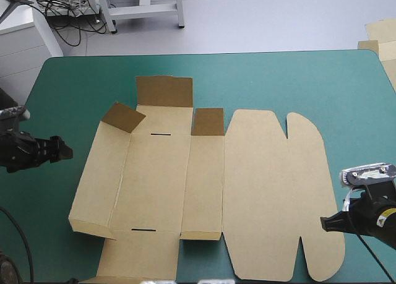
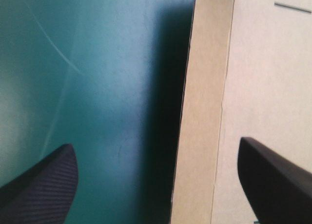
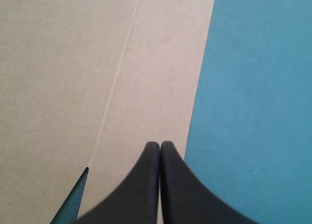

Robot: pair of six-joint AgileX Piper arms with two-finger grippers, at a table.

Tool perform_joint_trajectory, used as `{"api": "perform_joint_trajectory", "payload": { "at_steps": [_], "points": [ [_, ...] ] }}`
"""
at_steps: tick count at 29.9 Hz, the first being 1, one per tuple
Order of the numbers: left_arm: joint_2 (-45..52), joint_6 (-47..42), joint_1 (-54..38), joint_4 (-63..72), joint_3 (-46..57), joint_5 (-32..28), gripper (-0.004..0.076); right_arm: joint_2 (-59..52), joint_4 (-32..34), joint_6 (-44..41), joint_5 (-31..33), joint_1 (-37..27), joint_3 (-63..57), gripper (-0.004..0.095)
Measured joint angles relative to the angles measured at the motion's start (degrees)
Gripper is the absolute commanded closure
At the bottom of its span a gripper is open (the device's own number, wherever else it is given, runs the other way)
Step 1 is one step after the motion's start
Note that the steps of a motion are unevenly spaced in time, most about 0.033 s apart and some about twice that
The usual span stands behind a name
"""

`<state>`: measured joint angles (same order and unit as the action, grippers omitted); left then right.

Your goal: Fold the box

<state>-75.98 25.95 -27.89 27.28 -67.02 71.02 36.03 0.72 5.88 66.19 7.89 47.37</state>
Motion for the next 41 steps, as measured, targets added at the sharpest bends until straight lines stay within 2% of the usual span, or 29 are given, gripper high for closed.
{"api": "perform_joint_trajectory", "payload": {
  "at_steps": [11,20,26,34,41],
  "points": [
    [-0.7,6.7,0.0,4.5,15.0,-0.9,0.0088,0.0,0.0,1.2,-0.3,0.0,0.0,0.0928],
    [-0.7,14.8,0.0,11.2,18.4,-1.7,0.0088,0.0,0.0,1.3,-0.3,0.0,0.0,0.0928],
    [-0.7,15.4,0.4,12.3,19.0,-1.9,0.0088,0.0,0.0,1.4,-0.3,0.0,0.0,0.0928],
    [-0.8,14.6,9.1,8.5,19.0,-2.0,0.0088,0.0,0.0,1.5,-0.3,0.0,0.0,0.0928],
    [-4.6,13.8,10.4,7.8,19.0,-2.0,0.0089,0.0,0.0,1.5,-0.3,0.0,0.0,0.0928]
  ]
}}
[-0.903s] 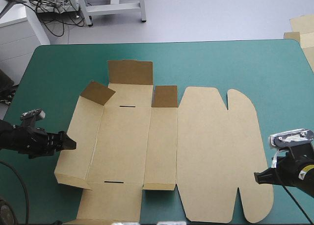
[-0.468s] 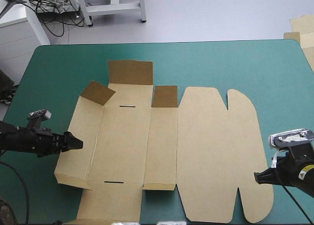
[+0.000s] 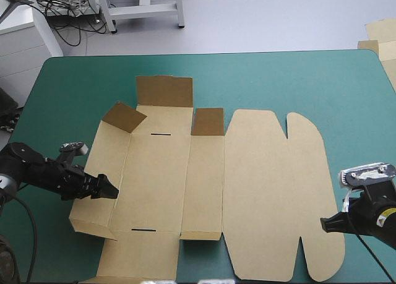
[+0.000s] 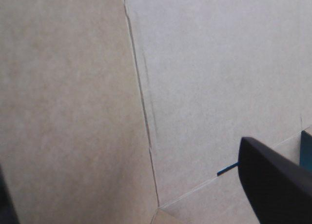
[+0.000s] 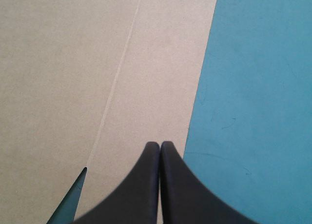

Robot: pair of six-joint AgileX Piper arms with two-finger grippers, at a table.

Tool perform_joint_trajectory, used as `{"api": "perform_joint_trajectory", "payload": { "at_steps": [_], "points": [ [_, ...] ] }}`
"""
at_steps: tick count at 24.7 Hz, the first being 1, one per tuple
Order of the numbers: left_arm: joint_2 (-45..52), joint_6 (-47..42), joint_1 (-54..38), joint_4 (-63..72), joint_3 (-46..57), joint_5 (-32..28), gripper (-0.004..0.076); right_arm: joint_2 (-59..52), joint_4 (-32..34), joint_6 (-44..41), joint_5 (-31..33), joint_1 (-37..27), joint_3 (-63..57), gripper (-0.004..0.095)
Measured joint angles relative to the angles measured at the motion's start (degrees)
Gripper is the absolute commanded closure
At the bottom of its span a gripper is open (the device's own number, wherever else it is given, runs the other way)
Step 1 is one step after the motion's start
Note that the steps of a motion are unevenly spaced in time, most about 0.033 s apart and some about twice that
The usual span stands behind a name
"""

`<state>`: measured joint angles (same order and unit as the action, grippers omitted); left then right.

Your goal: Fold the box

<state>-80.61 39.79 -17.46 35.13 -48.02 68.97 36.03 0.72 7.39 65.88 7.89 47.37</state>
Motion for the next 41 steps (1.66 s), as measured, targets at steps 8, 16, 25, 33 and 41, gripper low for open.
{"api": "perform_joint_trajectory", "payload": {
  "at_steps": [8,16,25,33,41],
  "points": [
    [-4.8,-0.2,0.0,1.4,0.0,-0.4,0.0402,0.0,0.0,0.0,0.1,0.0,0.0,0.0928],
    [-4.8,-1.3,0.0,1.6,0.0,-0.5,0.0734,0.0,0.0,0.0,0.2,0.0,0.0,0.0928],
    [-4.9,2.2,0.0,4.9,0.0,-2.7,0.0734,0.0,0.0,0.0,0.2,0.0,0.0,0.0928],
    [-4.9,3.0,3.6,5.6,-5.4,-1.2,0.0734,0.0,0.0,0.0,-1.0,0.0,0.0,0.0928],
    [-3.4,-2.0,16.0,-5.5,-19.8,-2.1,0.0734,-0.4,0.1,0.0,-3.9,0.0,0.0,0.0928]
  ]
}}
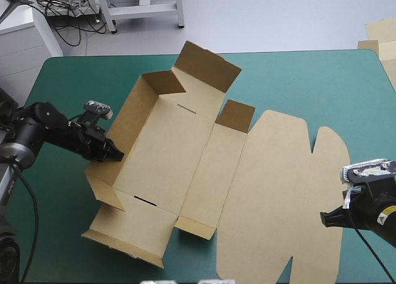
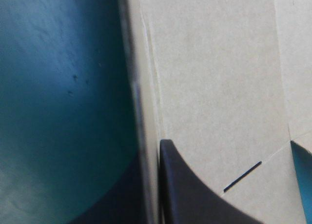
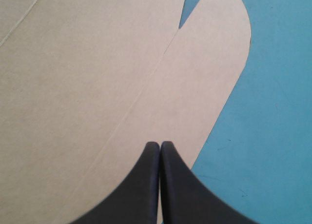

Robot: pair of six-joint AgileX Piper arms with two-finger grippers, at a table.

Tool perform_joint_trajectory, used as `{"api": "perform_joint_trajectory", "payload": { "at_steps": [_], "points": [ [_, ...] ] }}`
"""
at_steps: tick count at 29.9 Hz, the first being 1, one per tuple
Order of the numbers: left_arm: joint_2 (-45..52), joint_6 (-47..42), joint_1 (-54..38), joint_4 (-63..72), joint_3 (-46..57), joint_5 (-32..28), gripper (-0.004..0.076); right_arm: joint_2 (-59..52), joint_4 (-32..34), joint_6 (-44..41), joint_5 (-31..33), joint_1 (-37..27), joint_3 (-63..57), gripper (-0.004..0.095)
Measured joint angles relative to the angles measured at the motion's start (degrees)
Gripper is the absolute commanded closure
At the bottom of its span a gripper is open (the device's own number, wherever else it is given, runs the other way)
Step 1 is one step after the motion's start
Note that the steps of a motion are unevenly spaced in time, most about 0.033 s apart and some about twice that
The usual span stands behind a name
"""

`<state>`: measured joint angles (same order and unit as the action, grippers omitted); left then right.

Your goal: Fold the box

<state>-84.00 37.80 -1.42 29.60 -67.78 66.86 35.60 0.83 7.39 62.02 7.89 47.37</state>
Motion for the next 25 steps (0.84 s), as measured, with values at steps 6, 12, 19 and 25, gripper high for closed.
{"api": "perform_joint_trajectory", "payload": {
  "at_steps": [6,12,19,25],
  "points": [
    [0.0,-1.7,9.9,-13.2,-9.7,-3.5,0.0734,-2.4,0.1,0.0,-0.5,0.0,1.7,0.0928],
    [0.0,-1.7,18.9,-22.6,-12.9,-12.3,0.0734,-5.4,2.6,0.0,-0.3,0.0,7.1,0.0928],
    [-0.2,-3.3,29.8,-39.8,-12.9,-19.4,0.0734,-6.2,5.2,0.0,2.2,0.0,10.7,0.0928],
    [-0.2,-6.0,37.1,-52.1,-12.9,-23.2,0.0734,-6.2,5.4,-1.2,3.0,0.0,10.8,0.0928]
  ]
}}
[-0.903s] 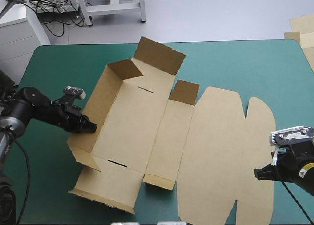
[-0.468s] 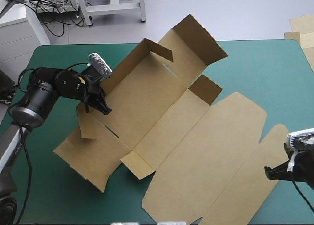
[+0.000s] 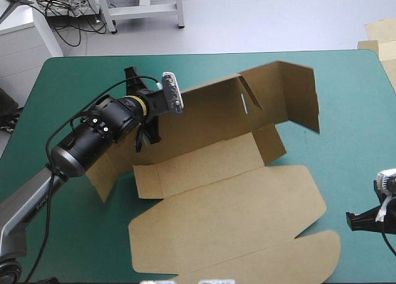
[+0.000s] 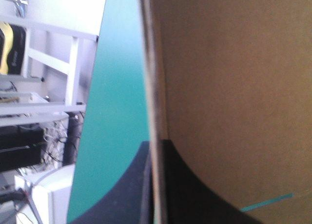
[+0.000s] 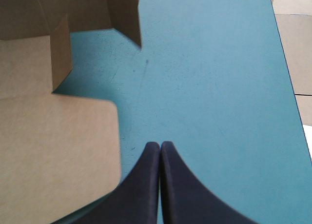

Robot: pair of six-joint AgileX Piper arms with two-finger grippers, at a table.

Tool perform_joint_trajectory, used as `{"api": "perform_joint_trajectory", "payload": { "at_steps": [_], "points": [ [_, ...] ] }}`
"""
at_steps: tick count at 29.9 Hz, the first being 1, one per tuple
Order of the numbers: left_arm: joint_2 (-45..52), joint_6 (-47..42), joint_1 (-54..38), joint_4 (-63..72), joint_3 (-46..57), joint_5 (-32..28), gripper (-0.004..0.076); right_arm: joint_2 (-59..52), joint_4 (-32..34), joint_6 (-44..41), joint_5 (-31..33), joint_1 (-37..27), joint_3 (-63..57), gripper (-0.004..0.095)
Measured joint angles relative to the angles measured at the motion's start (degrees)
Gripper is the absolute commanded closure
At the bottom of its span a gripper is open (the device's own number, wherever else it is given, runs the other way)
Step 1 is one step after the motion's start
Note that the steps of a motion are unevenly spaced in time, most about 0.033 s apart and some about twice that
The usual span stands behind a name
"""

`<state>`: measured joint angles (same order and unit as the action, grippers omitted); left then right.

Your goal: Fold the box

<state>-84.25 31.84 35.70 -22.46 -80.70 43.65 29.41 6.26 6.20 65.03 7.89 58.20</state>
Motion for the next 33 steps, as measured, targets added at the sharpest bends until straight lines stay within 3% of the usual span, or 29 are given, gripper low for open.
{"api": "perform_joint_trajectory", "payload": {
  "at_steps": [10,18,29,33],
  "points": [
    [-0.1,0.3,7.8,-6.9,0.5,-2.5,0.0734,0.0,0.1,-0.8,1.1,0.0,0.0,0.0928],
    [1.3,0.2,9.8,-12.4,6.5,-7.8,0.0734,0.0,0.1,-1.4,2.6,0.0,0.0,0.0928],
    [1.9,-5.2,10.8,-18.5,12.9,-13.3,0.0734,0.0,0.1,-1.9,3.0,0.0,0.0,0.0928],
    [2.0,-12.8,12.0,-27.1,16.4,-16.4,0.0734,0.0,0.1,-2.2,3.0,0.0,0.0,0.0928]
  ]
}}
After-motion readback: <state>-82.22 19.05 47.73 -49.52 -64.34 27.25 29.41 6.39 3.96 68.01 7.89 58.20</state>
